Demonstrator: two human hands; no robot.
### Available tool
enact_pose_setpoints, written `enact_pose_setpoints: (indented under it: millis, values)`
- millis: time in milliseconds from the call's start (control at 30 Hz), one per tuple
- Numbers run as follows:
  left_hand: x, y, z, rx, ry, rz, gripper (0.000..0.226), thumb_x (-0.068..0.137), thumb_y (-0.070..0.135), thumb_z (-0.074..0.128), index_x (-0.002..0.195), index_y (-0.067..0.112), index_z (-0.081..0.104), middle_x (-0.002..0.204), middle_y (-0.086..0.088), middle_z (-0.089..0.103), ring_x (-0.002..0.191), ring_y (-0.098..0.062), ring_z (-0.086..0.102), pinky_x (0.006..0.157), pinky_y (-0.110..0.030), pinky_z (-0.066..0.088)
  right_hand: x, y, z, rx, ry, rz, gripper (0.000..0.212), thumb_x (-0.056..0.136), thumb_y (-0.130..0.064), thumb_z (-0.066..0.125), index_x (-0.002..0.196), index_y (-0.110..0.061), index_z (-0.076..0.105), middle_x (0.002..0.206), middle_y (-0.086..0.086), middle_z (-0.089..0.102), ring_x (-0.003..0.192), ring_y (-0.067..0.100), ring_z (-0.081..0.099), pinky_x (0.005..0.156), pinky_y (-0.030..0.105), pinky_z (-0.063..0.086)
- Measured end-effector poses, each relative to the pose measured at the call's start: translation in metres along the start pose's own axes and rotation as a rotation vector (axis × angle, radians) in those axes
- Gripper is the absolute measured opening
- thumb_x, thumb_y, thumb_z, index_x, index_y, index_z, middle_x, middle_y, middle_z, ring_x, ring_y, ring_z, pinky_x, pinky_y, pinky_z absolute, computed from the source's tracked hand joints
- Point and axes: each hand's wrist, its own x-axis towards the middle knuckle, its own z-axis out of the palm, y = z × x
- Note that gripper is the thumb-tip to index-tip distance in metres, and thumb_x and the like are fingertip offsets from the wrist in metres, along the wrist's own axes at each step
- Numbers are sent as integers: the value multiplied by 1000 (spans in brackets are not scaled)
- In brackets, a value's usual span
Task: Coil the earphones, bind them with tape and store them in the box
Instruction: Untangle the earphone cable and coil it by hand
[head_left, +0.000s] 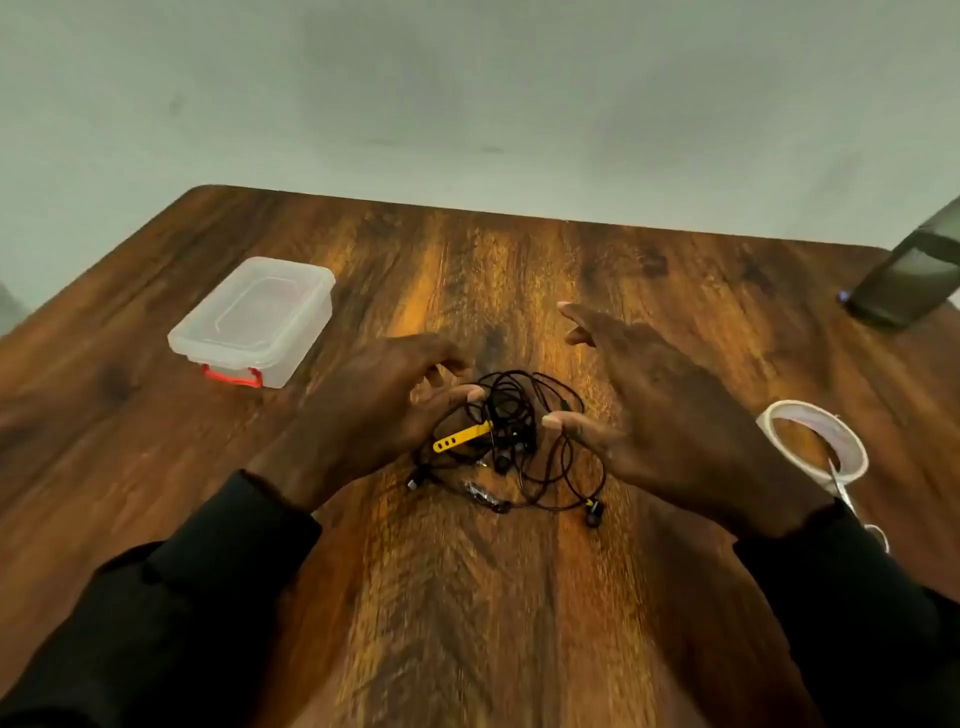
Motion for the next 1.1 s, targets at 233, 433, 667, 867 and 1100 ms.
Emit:
enact_pose_setpoints:
  millis: [233,433,667,867,1100]
  values:
    - [-28,29,-6,-5,-11,-55,56,90,59,49,124,18,68,118,5,70,97,-5,60,81,-23,47,-25,-5,1,35,11,-6,91,88,-59,65,159,-29,16,152,-1,47,139,18,43,106,33,39]
    - [-43,42,-11,-21,-7,-94,46,92,53,57,123,21,68,120,5,70,97,-3,61,77,-14,46,-41,-15,-6,51,-14,-2,90,90,-55,67,159,-25,18,157,2,44,145,22,39,113,40,39]
    - [-45,39,-10,-29,-19,-85,37,94,47,65,122,23,68,119,7,70,97,0,61,81,-20,51,-49,-13,-3,35,1,7,86,91,-55,66,158,-27,21,154,3,47,141,22,44,109,36,40]
    - [-35,28,-9,-73,-4,-69,33,93,41,66,120,22,70,116,5,71,98,-4,63,86,-33,57,-51,-2,7,63,21,25,78,91,-54,66,155,-29,28,153,0,49,139,19,47,107,37,46]
    - [-25,20,1,-90,6,-39,19,95,38,66,106,24,74,101,10,73,91,-1,64,82,-34,59,-42,3,10,98,39,-5,45,93,-39,70,133,-22,60,124,-5,67,111,11,62,88,28,53]
